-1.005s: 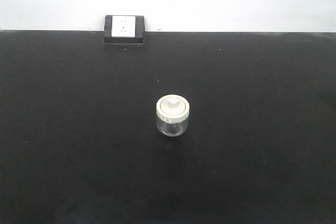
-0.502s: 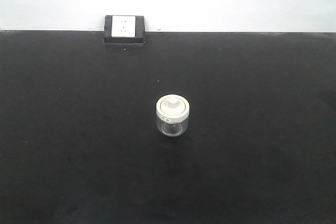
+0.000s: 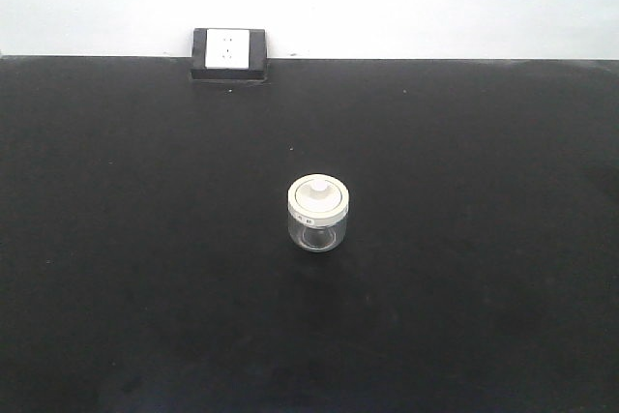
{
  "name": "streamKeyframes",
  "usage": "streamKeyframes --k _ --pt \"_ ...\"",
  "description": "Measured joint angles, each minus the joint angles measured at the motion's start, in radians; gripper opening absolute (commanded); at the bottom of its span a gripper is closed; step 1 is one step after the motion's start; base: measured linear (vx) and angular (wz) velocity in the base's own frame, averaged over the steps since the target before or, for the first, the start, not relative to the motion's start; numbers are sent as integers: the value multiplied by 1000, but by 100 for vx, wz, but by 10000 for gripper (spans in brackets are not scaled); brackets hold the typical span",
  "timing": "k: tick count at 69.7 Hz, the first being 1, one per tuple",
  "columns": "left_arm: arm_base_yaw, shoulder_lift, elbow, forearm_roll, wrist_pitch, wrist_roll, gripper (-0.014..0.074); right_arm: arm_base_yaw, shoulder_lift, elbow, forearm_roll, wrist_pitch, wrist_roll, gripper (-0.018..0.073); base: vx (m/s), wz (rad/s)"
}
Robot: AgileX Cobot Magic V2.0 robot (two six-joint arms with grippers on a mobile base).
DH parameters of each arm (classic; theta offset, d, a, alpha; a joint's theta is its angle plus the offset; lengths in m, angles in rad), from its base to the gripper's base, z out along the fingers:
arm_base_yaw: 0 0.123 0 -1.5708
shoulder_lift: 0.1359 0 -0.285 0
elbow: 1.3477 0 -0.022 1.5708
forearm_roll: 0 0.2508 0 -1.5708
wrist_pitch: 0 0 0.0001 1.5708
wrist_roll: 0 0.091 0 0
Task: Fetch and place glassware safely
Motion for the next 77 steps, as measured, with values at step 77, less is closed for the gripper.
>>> streamKeyframes --k 77 --pt "0 0 0 -1 5 1 2 0 -55 81 -127 -127 80 -3 0 0"
